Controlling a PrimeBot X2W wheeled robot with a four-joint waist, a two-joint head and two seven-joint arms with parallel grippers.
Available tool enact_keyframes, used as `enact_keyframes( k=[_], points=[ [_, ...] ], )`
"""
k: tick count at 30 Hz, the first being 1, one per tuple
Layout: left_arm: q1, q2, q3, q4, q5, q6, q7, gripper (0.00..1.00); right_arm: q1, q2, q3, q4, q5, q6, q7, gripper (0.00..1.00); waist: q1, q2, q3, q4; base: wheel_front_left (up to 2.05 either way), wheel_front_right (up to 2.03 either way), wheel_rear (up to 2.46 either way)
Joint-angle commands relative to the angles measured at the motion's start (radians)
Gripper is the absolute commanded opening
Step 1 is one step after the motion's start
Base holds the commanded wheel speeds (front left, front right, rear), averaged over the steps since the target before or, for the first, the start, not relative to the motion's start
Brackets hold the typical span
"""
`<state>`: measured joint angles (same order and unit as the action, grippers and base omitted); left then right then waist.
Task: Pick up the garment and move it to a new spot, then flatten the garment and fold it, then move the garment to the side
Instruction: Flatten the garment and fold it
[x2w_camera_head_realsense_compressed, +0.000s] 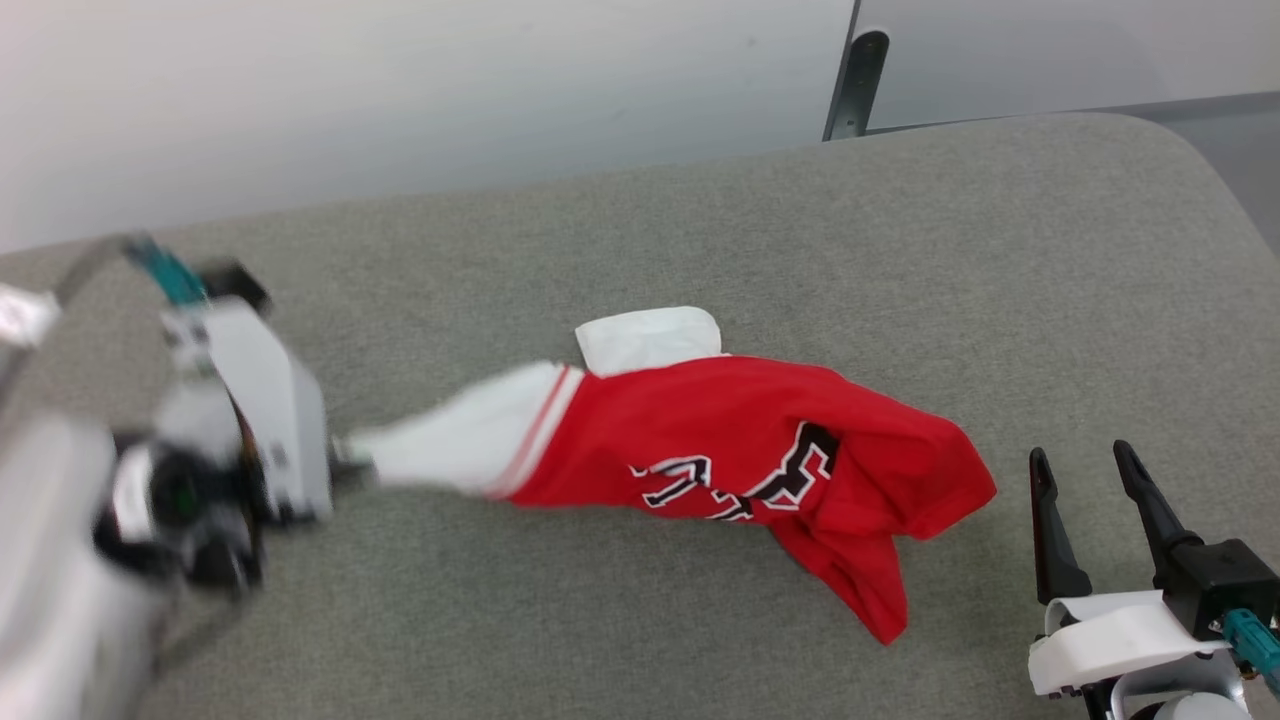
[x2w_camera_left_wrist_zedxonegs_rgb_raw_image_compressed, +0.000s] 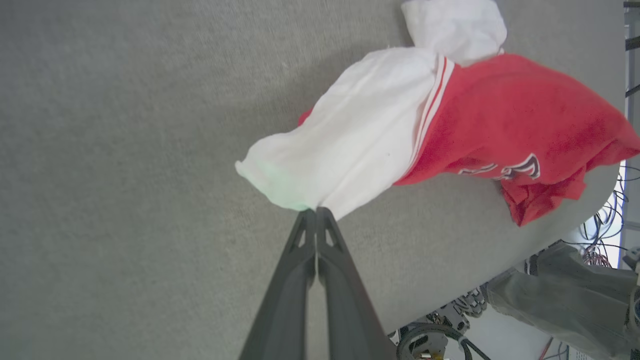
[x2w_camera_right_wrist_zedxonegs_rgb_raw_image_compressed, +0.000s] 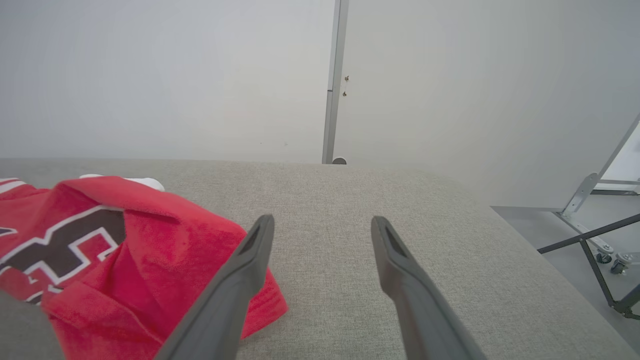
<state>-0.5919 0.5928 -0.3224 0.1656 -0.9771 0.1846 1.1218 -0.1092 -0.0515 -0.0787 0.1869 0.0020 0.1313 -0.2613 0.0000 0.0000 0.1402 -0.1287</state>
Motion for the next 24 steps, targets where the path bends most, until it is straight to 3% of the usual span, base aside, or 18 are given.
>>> enact_keyframes(
  k=[1, 4, 9, 13, 18, 19, 20, 21, 24],
  points=[
    [0.047, 0.003, 0.003, -0.054, -0.013, 0.029, 0.016, 0.00, 0.005, 0.002, -0.001, -0.003, 0.006, -0.001, -0.006, 1.00, 0.0000, 0.0000, 0.002, 0.003, 0.00, 0.00, 0.00],
    [0.197, 0.036, -0.008, -0.248, -0.037, 0.119, 0.088, 0.00, 0.005, 0.002, -0.002, -0.006, 0.008, -0.001, -0.006, 1.00, 0.0000, 0.0000, 0.008, 0.009, 0.00, 0.00, 0.00],
    [0.362, 0.057, -0.040, -0.438, -0.052, 0.215, 0.147, 0.00, -0.008, 0.002, -0.005, -0.003, 0.010, -0.001, -0.006, 1.00, 0.0000, 0.0000, 0.020, 0.021, 0.00, 0.00, 0.00],
    [0.428, 0.062, -0.070, -0.465, -0.056, 0.245, 0.177, 0.00, -0.021, 0.002, 0.003, 0.009, 0.013, -0.001, -0.006, 1.00, 0.0000, 0.0000, 0.025, 0.026, 0.00, 0.00, 0.00],
    [0.460, 0.048, -0.098, -0.442, -0.057, 0.235, 0.180, 0.00, -0.023, 0.002, 0.005, 0.019, 0.016, -0.001, -0.006, 1.00, 0.0000, 0.0000, 0.020, 0.034, 0.00, 0.00, 0.00],
    [0.455, 0.047, -0.102, -0.434, -0.051, 0.226, 0.174, 0.05, -0.023, 0.002, 0.005, 0.021, 0.017, -0.001, -0.006, 1.00, 0.0000, 0.0000, 0.018, 0.036, 0.00, 0.00, 0.00],
    [0.445, 0.047, -0.105, -0.429, -0.043, 0.214, 0.163, 0.35, -0.024, 0.002, 0.007, 0.023, 0.017, -0.001, -0.006, 1.00, 0.0000, 0.0000, 0.017, 0.037, 0.00, 0.00, 0.00],
    [0.432, 0.044, -0.099, -0.420, -0.038, 0.212, 0.151, 1.00, -0.026, 0.002, 0.008, 0.026, 0.017, -0.001, -0.006, 1.00, 0.0000, 0.0000, 0.015, 0.037, 0.00, 0.00, 0.00],
    [0.398, 0.050, -0.091, -0.399, -0.019, 0.192, 0.130, 1.00, -0.032, 0.002, 0.012, 0.026, 0.019, -0.001, -0.006, 1.00, 0.0000, 0.0000, 0.008, 0.035, 0.00, 0.00, 0.00]
  ],
)
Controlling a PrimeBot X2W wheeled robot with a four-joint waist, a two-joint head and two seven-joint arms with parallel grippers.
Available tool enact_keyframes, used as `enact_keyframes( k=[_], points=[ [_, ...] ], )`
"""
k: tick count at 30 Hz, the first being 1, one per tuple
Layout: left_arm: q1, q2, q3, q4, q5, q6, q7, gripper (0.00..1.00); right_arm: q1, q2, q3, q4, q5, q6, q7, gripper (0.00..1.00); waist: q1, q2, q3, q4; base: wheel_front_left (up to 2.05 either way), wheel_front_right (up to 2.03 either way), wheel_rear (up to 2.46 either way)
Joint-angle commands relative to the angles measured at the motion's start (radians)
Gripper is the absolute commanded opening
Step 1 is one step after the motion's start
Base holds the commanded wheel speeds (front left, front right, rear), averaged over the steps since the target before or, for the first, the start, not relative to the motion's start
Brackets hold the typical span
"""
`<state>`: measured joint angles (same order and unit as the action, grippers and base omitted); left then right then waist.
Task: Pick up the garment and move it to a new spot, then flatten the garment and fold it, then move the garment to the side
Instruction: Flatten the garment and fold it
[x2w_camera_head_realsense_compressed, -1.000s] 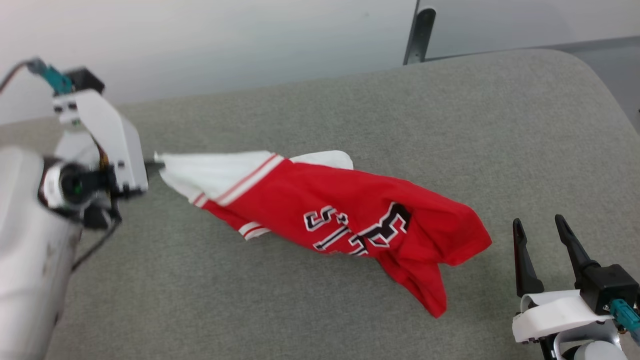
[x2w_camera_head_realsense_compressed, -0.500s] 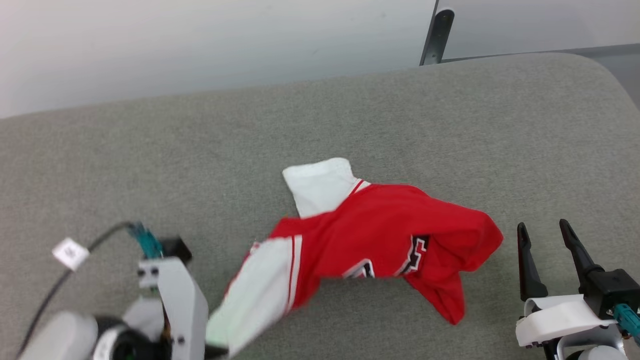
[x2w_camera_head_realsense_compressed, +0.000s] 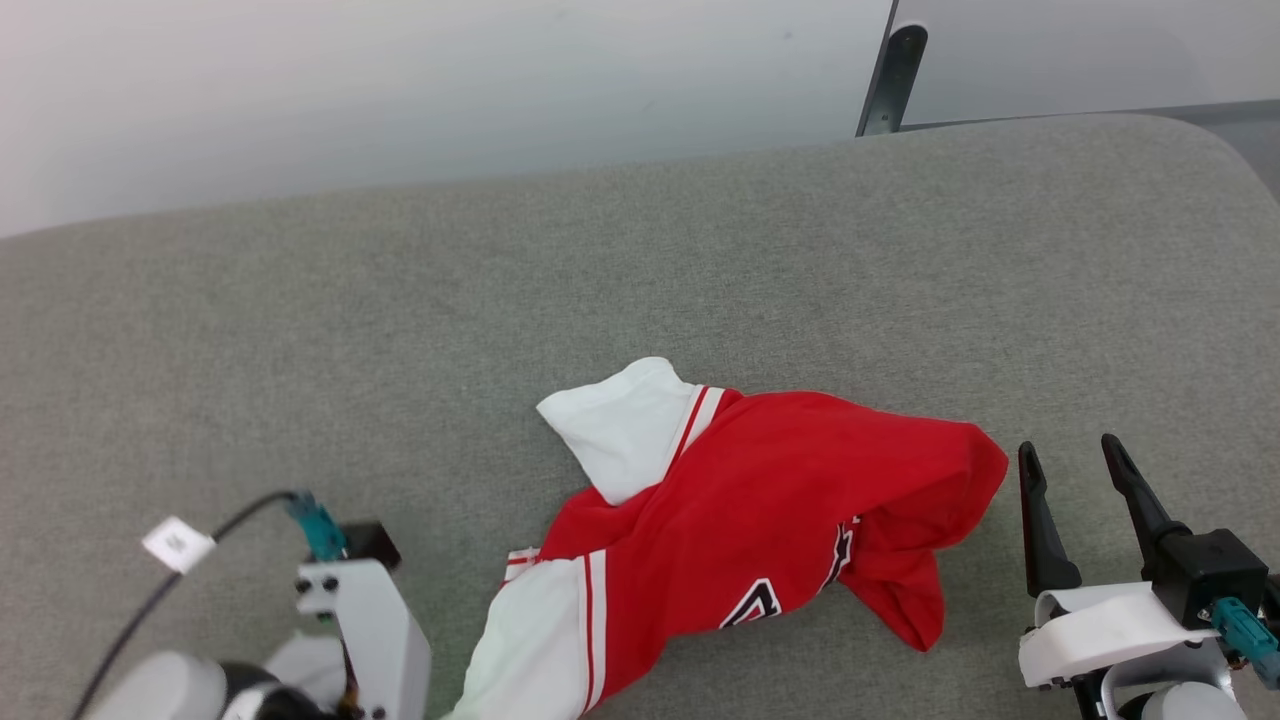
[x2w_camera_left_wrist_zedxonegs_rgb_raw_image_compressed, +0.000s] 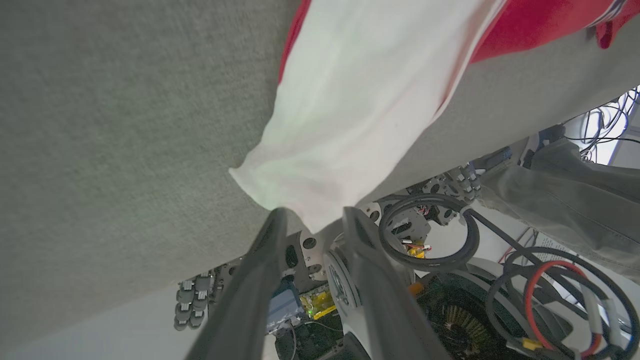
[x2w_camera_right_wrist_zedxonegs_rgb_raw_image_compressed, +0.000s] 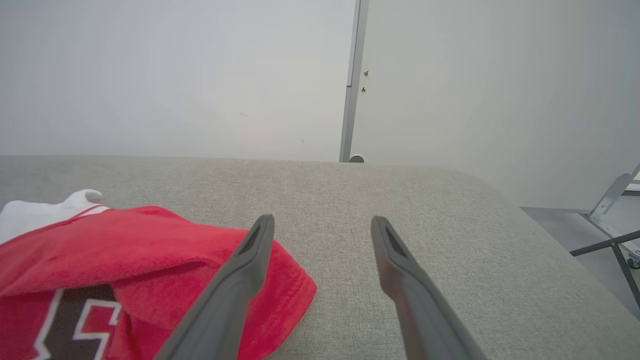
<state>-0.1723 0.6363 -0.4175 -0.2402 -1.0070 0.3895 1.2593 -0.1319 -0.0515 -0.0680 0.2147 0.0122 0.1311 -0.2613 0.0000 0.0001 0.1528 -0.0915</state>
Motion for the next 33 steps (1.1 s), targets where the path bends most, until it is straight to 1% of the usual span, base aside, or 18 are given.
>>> enact_keyframes(
  k=[1, 5, 7, 8, 9, 10, 12, 14, 15, 17, 20, 22, 24, 29, 31, 33],
  points=[
    [-0.032, 0.013, 0.007, 0.012, 0.018, -0.018, -0.011, 1.00, -0.010, 0.002, 0.004, -0.006, 0.008, -0.001, -0.006, 1.00, 0.0000, -0.0001, -0.008, -0.004, 0.00, 0.00, 0.00],
    [-0.092, 0.008, 0.033, 0.009, 0.036, -0.043, -0.051, 1.00, 0.000, 0.002, 0.012, -0.034, 0.006, -0.001, -0.006, 1.00, 0.0000, -0.0001, -0.020, -0.020, 0.00, 0.00, 0.00],
    [-0.132, 0.004, 0.047, 0.005, 0.055, -0.073, -0.096, 1.00, 0.010, 0.002, 0.014, -0.061, -0.007, -0.001, -0.006, 1.00, 0.0000, -0.0001, -0.024, -0.031, 0.00, 0.00, 0.00],
    [-0.132, 0.004, 0.047, 0.005, 0.055, -0.073, -0.096, 1.00, 0.010, 0.002, 0.014, -0.061, -0.007, -0.001, -0.006, 1.00, 0.0000, -0.0001, -0.024, -0.031, 0.00, 0.00, 0.00],
    [-0.158, -0.002, 0.054, 0.008, 0.072, -0.095, -0.133, 1.00, 0.015, 0.002, 0.012, -0.077, -0.008, -0.001, -0.006, 1.00, 0.0000, -0.0001, -0.025, -0.036, 0.00, 0.00, 0.00],
    [-0.182, -0.013, 0.059, 0.016, 0.083, -0.121, -0.174, 1.00, 0.021, 0.002, 0.009, -0.093, -0.017, -0.001, -0.006, 1.00, 0.0000, -0.0001, -0.026, -0.041, 0.00, 0.00, 0.00],
    [-0.235, -0.036, 0.064, 0.042, 0.134, -0.191, -0.291, 1.00, 0.027, 0.002, 0.007, -0.123, -0.024, -0.001, -0.004, 1.00, 0.0000, -0.0001, -0.025, -0.053, 0.00, 0.00, 0.00],
    [-0.279, -0.062, 0.047, 0.082, 0.180, -0.287, -0.416, 1.00, 0.033, 0.002, 0.009, -0.147, -0.016, -0.001, -0.004, 1.00, 0.0000, -0.0001, -0.022, -0.068, 0.00, 0.00, 0.00],
    [-0.292, -0.077, 0.034, 0.113, 0.191, -0.327, -0.461, 1.00, 0.040, 0.002, 0.009, -0.155, -0.018, -0.001, -0.004, 1.00, 0.0000, -0.0001, -0.020, -0.075, 0.00, 0.00, 0.00],
    [-0.317, -0.099, 0.010, 0.189, 0.199, -0.391, -0.512, 1.00, 0.051, 0.002, 0.007, -0.159, -0.008, -0.001, -0.004, 1.00, 0.0000, -0.0001, -0.015, -0.091, 0.00, 0.00, 0.00],
    [-0.381, -0.121, -0.023, 0.290, 0.220, -0.452, -0.542, 1.00, 0.048, 0.002, 0.009, -0.158, -0.002, -0.001, -0.004, 1.00, 0.0000, -0.0001, -0.002, -0.120, 0.00, 0.00, 0.00],
    [-0.415, -0.128, -0.052, 0.355, 0.230, -0.481, -0.546, 1.00, 0.043, 0.002, 0.012, -0.156, 0.007, -0.001, -0.004, 1.00, 0.0000, -0.0001, 0.010, -0.141, 0.00, 0.00, 0.00],
    [-0.464, -0.117, -0.079, 0.414, 0.251, -0.502, -0.560, 1.00, 0.039, 0.002, 0.016, -0.151, 0.014, -0.001, -0.004, 1.00, 0.0000, -0.0001, 0.024, -0.163, 0.00, 0.00, 0.00],
    [-0.563, -0.113, -0.127, 0.584, 0.267, -0.516, -0.555, 1.00, 0.028, 0.002, 0.023, -0.141, 0.033, -0.001, -0.004, 1.00, 0.0000, -0.0001, 0.059, -0.212, 0.00, 0.00, 0.00],
    [-0.588, -0.124, -0.147, 0.647, 0.251, -0.520, -0.545, 1.00, 0.023, 0.002, 0.025, -0.139, 0.044, -0.001, -0.004, 1.00, 0.0000, -0.0001, 0.074, -0.229, 0.00, 0.00, 0.00],
    [-0.615, -0.120, -0.164, 0.711, 0.245, -0.520, -0.530, 1.00, 0.016, 0.002, 0.024, -0.137, 0.052, -0.001, -0.004, 1.00, 0.0000, -0.0001, 0.089, -0.245, 0.00, 0.00, 0.00]
  ],
)
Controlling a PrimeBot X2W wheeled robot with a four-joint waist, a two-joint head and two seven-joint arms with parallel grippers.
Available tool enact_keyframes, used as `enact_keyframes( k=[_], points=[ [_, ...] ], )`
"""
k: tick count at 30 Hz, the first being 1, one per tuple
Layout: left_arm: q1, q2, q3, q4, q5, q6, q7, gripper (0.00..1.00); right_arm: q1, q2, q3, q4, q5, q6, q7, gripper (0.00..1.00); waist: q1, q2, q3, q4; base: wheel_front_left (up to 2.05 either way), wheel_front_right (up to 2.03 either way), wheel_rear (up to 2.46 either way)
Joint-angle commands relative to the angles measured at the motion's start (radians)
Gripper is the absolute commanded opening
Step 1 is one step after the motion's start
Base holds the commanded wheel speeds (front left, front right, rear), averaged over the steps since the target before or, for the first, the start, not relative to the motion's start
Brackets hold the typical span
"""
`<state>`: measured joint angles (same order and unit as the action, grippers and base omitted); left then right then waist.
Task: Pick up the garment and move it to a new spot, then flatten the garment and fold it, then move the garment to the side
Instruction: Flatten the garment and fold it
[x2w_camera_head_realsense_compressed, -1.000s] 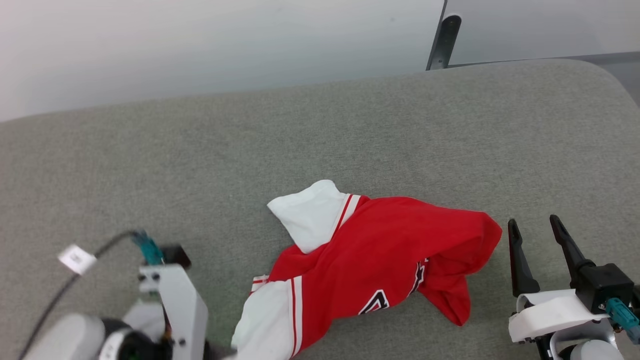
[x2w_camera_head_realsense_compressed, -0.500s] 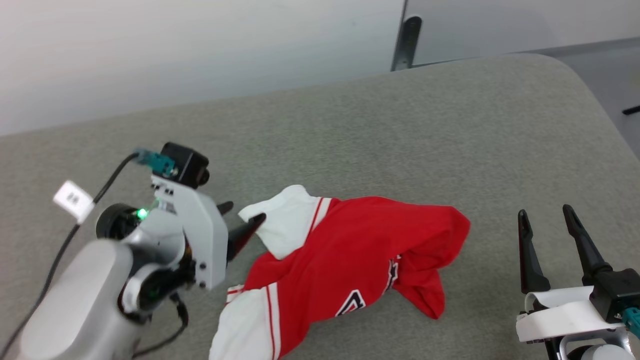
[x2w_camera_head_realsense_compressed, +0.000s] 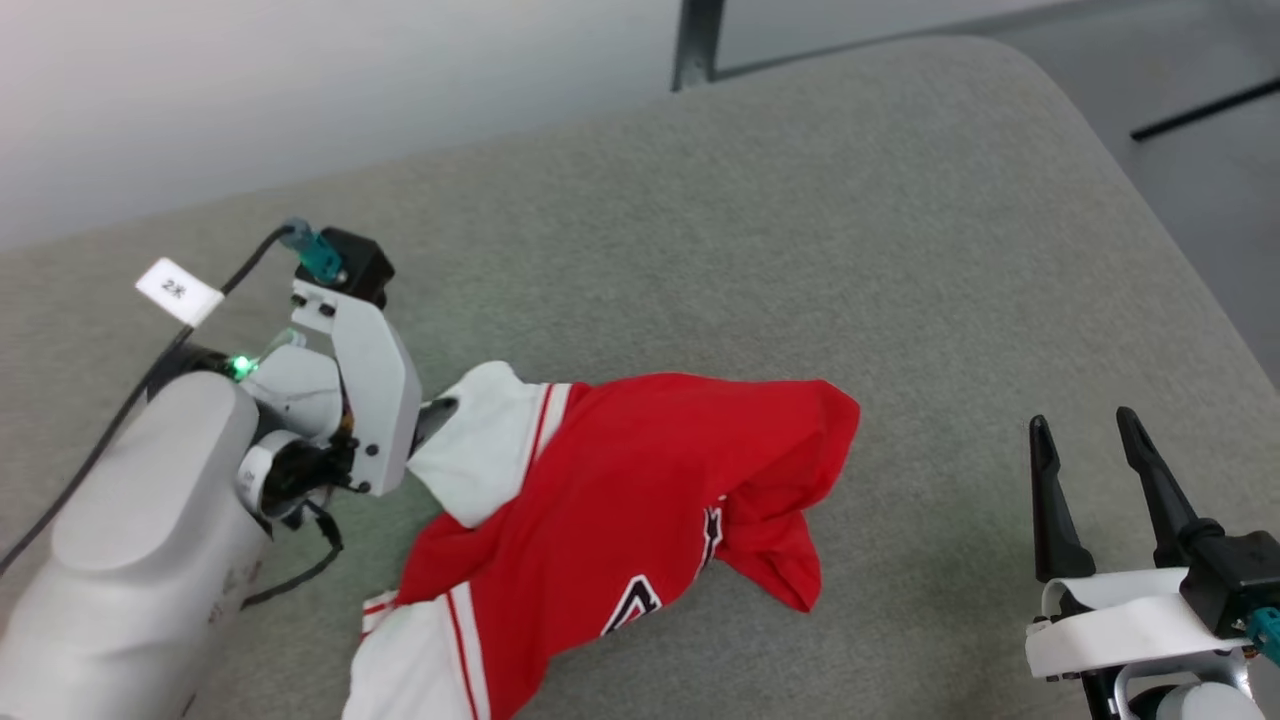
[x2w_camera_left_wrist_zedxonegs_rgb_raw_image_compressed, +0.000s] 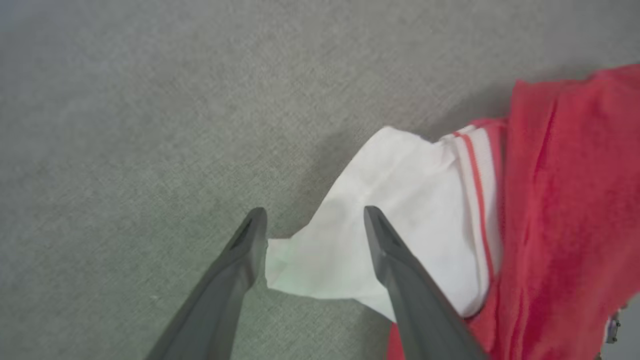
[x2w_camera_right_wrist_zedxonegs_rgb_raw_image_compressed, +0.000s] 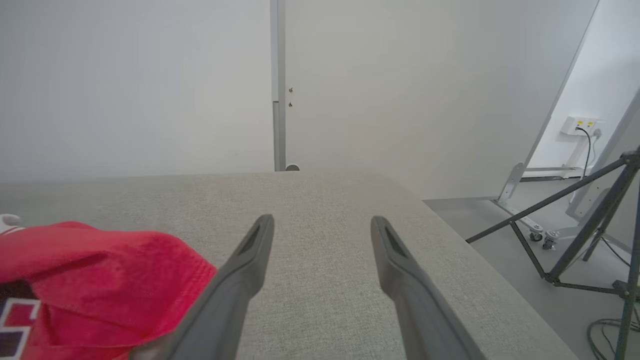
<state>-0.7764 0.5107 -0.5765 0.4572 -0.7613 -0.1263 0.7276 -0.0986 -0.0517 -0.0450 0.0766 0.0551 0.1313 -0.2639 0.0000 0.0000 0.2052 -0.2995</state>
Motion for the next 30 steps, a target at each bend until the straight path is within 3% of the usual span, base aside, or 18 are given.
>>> enact_keyframes(
  k=[1, 9, 10, 11, 12, 13, 18, 30],
  points=[
    [-0.022, 0.008, -0.017, 0.044, -0.002, -0.004, 0.016, 1.00, -0.020, 0.003, 0.001, 0.002, 0.013, -0.001, -0.001, 1.00, 0.0000, 0.0000, 0.044, -0.044, 0.00, 0.00, 0.00],
    [-0.030, -0.013, -0.103, 0.205, -0.068, -0.004, 0.151, 1.00, -0.021, 0.003, -0.010, 0.006, 0.028, -0.001, -0.001, 1.00, 0.0000, 0.0000, 0.070, -0.060, 0.00, 0.00, 0.00],
    [-0.024, -0.016, -0.113, 0.225, -0.073, -0.003, 0.177, 0.95, -0.021, 0.003, -0.010, 0.008, 0.029, -0.001, -0.001, 1.00, 0.0000, 0.0000, 0.071, -0.059, 0.00, 0.00, 0.00],
    [-0.015, -0.018, -0.120, 0.243, -0.080, -0.003, 0.203, 0.69, -0.021, 0.003, -0.011, 0.010, 0.030, -0.001, -0.001, 1.00, 0.0000, 0.0000, 0.072, -0.057, 0.00, 0.00, 0.00],
    [-0.011, -0.021, -0.121, 0.261, -0.090, 0.002, 0.225, 0.16, -0.023, 0.002, -0.012, 0.011, 0.030, -0.001, -0.001, 1.00, 0.0000, 0.0000, 0.073, -0.054, 0.00, 0.00, 0.00],
    [-0.010, -0.023, -0.127, 0.271, -0.092, 0.001, 0.244, 0.00, -0.027, 0.003, -0.012, 0.012, 0.031, -0.001, -0.001, 1.00, 0.0000, 0.0000, 0.074, -0.051, 0.00, 0.00, 0.00],
    [-0.024, -0.040, -0.125, 0.309, -0.112, 0.040, 0.307, 0.00, -0.037, 0.003, -0.017, 0.010, 0.025, -0.001, -0.001, 1.00, 0.0000, 0.0000, 0.075, -0.030, 0.00, 0.00, 0.00],
    [-0.162, 0.007, -0.058, 0.284, -0.058, 0.111, 0.128, 0.00, -0.028, 0.002, -0.031, 0.015, 0.007, -0.001, -0.001, 1.00, 0.0000, 0.0000, 0.044, 0.038, 0.00, 0.00, 0.00]
  ],
)
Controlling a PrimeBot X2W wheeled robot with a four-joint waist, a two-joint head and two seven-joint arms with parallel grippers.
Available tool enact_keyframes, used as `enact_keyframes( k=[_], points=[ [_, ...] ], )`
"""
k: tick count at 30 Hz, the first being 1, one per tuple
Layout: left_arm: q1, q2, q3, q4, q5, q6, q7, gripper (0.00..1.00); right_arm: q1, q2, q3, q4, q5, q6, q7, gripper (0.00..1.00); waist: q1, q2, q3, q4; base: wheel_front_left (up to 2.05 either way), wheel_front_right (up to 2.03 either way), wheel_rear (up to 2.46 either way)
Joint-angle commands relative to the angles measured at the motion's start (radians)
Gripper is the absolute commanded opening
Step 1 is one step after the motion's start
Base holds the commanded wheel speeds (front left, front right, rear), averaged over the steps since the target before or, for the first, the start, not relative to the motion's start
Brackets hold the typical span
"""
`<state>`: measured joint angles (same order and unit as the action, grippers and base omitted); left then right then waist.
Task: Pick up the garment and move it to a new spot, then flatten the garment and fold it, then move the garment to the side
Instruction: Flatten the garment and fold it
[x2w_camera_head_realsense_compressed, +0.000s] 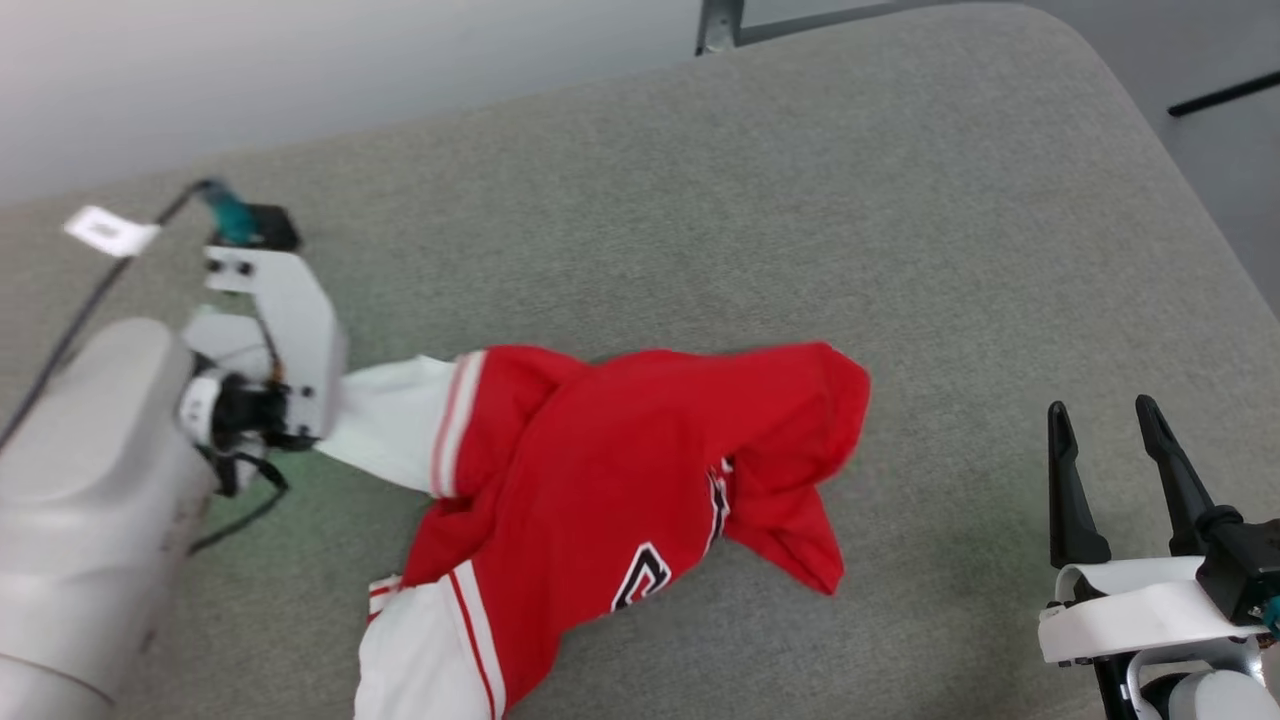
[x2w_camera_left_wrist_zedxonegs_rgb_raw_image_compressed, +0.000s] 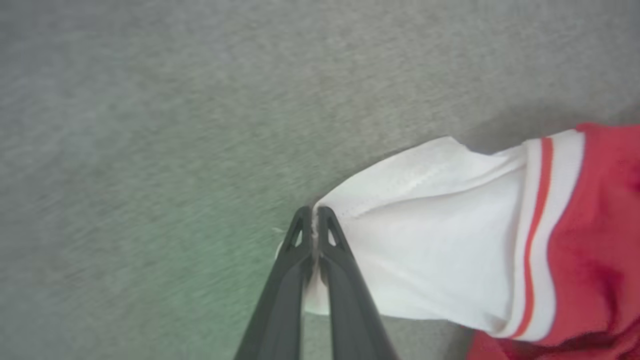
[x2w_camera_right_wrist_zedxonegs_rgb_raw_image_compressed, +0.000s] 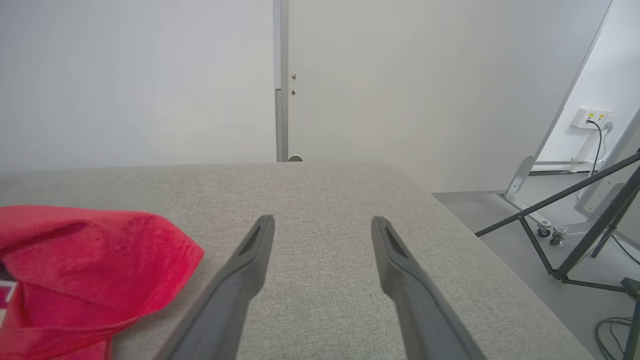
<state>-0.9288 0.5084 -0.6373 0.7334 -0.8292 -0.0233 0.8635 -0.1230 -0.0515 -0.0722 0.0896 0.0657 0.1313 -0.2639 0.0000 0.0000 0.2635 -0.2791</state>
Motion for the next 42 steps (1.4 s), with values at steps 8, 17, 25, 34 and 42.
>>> enact_keyframes(
  k=[8, 17, 25, 34, 42],
  points=[
    [-0.041, 0.104, 0.032, 0.036, 0.055, 0.073, -0.085, 0.00, 0.018, 0.002, -0.007, 0.010, -0.031, -0.001, -0.001, 1.00, 0.0000, 0.0000, -0.060, 0.075, 0.00, 0.00, 0.00],
    [0.034, 0.243, 0.040, 0.071, 0.089, 0.159, -0.089, 0.00, 0.037, 0.002, -0.011, 0.024, -0.059, -0.001, -0.001, 1.00, 0.0000, 0.0000, -0.106, 0.141, 0.00, 0.00, 0.00],
    [0.172, 0.286, 0.037, 0.028, 0.052, 0.221, -0.003, 0.00, 0.047, 0.002, -0.014, 0.033, -0.067, -0.001, -0.001, 1.00, 0.0000, 0.0000, -0.126, 0.177, 0.00, 0.00, 0.00],
    [0.320, 0.262, 0.070, -0.104, -0.027, 0.274, -0.002, 0.31, 0.033, 0.002, 0.000, 0.053, -0.076, -0.001, -0.001, 1.00, 0.0000, 0.0000, -0.144, 0.198, 0.00, 0.00, 0.00],
    [0.381, 0.249, 0.126, -0.240, -0.065, 0.266, -0.143, 1.00, 0.040, 0.002, 0.043, 0.077, -0.086, -0.001, -0.001, 1.00, 0.0000, 0.0000, -0.208, 0.224, 0.00, 0.00, 0.00]
  ],
)
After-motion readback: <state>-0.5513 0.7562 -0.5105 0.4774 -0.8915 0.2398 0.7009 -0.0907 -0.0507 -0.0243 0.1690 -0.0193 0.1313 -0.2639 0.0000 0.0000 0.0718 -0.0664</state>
